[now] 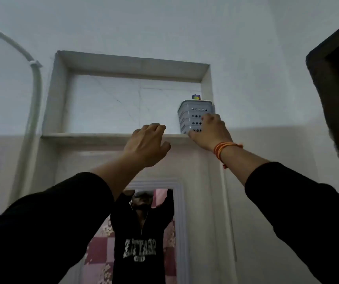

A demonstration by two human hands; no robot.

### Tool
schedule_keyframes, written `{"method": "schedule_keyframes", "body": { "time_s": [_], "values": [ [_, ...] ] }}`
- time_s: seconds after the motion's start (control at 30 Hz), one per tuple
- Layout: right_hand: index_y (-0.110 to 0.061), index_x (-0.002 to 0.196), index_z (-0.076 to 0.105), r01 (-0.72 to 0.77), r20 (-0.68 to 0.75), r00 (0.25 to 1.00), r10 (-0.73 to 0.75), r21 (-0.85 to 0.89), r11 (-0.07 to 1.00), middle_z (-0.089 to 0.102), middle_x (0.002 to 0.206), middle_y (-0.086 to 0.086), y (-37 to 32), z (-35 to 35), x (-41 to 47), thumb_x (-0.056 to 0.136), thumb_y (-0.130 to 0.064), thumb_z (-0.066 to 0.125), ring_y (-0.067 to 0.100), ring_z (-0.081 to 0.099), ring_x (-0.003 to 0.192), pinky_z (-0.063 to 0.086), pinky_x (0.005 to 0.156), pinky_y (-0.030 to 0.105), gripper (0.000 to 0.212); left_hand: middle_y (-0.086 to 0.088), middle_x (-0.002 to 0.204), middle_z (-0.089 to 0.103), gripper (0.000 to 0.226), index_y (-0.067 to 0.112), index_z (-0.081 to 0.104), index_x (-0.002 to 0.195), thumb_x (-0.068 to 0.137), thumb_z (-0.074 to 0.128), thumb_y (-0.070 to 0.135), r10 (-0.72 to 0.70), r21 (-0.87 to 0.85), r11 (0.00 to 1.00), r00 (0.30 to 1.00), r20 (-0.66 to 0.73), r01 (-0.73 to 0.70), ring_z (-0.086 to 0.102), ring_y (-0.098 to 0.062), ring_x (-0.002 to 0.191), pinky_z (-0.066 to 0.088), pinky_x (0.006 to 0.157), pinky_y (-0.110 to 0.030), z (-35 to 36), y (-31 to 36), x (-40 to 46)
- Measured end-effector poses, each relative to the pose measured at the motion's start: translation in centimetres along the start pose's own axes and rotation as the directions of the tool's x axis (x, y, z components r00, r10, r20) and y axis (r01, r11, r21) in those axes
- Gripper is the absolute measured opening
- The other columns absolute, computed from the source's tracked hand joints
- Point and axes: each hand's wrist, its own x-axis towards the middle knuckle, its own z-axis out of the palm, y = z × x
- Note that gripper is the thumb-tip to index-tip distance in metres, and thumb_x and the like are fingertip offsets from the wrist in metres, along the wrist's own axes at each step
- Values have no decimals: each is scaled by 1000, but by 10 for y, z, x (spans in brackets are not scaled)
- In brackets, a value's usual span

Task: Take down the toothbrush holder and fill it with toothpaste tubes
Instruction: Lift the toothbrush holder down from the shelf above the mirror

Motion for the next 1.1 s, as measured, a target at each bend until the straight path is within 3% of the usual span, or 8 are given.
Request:
{"method": "schedule_keyframes", "body": {
  "time_s": [0.2,0.33,0.47,0.6,0.77,0.9,1.0,1.1],
  "values": [
    [-6,158,23,-118,5,993,118,44,992,32,156,21,13,41,70,89,-52,71,38,41,139,44,109,43,96,-7,152,48,61,14,42,148,98,41,48,-43,19,999,999,29,43,44,-27,139,31,113,-41,73,0,45],
    [-5,158,20,-200,-97,972,214,134,971,36,150,22,12,65,91,73,-60,82,40,47,133,47,106,45,118,-3,159,34,78,16,26,157,93,37,60,-18,109,994,996,-87,27,22,-24,152,10,125,-42,115,-11,37],
    [-4,160,14,-258,-156,948,277,131,957,38,147,20,8,72,103,61,-64,88,37,51,129,52,100,44,138,-3,161,26,92,15,16,161,88,33,69,4,164,986,986,-167,24,12,-27,155,5,126,-47,134,-14,38],
    [-7,146,31,-311,-172,916,362,268,912,39,138,13,4,68,101,51,-63,91,34,58,117,49,79,38,126,-3,162,21,98,15,11,161,85,31,73,10,154,988,989,-150,13,6,-26,156,0,126,-47,136,-16,38],
    [-11,138,32,-286,-203,899,389,400,871,37,134,12,-5,47,81,47,-56,92,36,56,115,44,76,38,117,1,169,9,92,21,4,163,90,22,74,79,11,997,992,-103,-78,-5,-18,157,-5,126,-43,122,-25,33],
    [-10,138,31,-222,-239,913,331,391,893,36,134,11,-13,29,47,48,-58,94,36,54,121,45,80,38,120,6,169,15,78,25,20,161,95,29,66,80,-284,953,992,-93,-104,-2,-11,157,9,125,-39,107,-26,13],
    [-8,140,32,-183,-232,928,293,401,897,35,127,8,-14,20,7,47,-59,97,34,56,119,45,80,34,125,1,160,37,66,22,36,153,96,40,57,37,-416,905,992,-124,-86,30,-18,149,34,114,-38,103,-23,-16],
    [-8,141,32,-168,-176,950,259,411,896,39,129,7,-9,23,-48,46,-57,98,27,55,118,54,86,36,125,1,150,48,55,24,43,147,99,48,48,22,-494,868,998,-62,-50,47,-18,134,41,101,-31,111,-21,-56]
  ]
}}
